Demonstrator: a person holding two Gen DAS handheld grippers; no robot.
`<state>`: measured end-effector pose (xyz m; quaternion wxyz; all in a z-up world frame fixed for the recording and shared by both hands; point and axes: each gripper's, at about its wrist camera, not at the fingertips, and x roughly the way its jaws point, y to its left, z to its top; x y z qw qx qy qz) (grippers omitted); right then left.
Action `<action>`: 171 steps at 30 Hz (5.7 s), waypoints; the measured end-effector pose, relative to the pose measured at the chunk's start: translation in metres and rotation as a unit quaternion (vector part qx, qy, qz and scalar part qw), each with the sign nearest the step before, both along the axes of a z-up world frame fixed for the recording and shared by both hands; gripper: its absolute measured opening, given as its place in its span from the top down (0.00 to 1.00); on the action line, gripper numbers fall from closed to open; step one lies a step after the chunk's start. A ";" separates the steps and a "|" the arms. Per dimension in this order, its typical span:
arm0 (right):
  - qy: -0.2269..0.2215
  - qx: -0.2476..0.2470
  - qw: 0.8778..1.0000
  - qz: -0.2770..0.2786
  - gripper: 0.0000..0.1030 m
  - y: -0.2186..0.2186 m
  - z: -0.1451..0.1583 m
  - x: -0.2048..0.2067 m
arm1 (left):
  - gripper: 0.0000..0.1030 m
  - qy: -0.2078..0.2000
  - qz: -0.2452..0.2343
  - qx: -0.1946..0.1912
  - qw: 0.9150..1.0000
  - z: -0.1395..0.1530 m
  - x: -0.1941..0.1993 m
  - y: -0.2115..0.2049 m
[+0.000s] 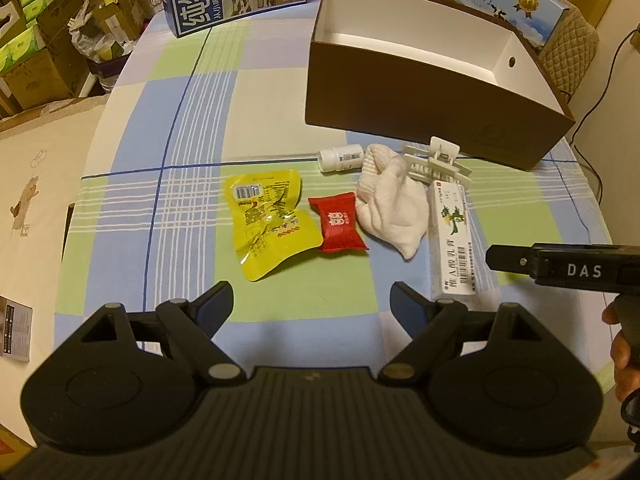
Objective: Organize objects
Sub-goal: 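Grasp the white-green ointment box with the right tool while the left tool grasps the yellow packet, then carry the yellow packet with the left tool while the right tool carries the ointment box to the box, then lower the yellow packet and ointment box into the box and open both tools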
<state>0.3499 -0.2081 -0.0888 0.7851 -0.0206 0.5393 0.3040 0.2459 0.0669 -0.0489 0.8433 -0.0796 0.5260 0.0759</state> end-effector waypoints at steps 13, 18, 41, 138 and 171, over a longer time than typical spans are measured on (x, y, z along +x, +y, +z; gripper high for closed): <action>-0.010 -0.024 1.000 0.011 0.35 0.030 -0.029 0.005 | 0.20 0.019 0.003 0.013 1.000 -0.025 0.003 0.025; -0.015 -0.045 0.999 0.010 0.37 0.043 -0.043 0.009 | 0.20 0.020 0.000 0.012 1.000 -0.035 0.003 0.034; -0.078 -0.102 0.991 -0.032 0.65 0.006 -0.062 0.003 | 0.25 -0.036 -0.159 0.176 0.971 -0.088 0.029 0.001; -0.141 -0.118 0.983 0.013 0.66 0.044 -0.001 0.277 | 0.82 -0.120 -0.156 0.034 0.980 -0.004 0.301 -0.032; -0.123 -0.038 0.991 0.022 0.60 0.033 0.010 0.273 | 0.85 -0.090 -0.155 0.027 0.983 -0.029 0.326 -0.031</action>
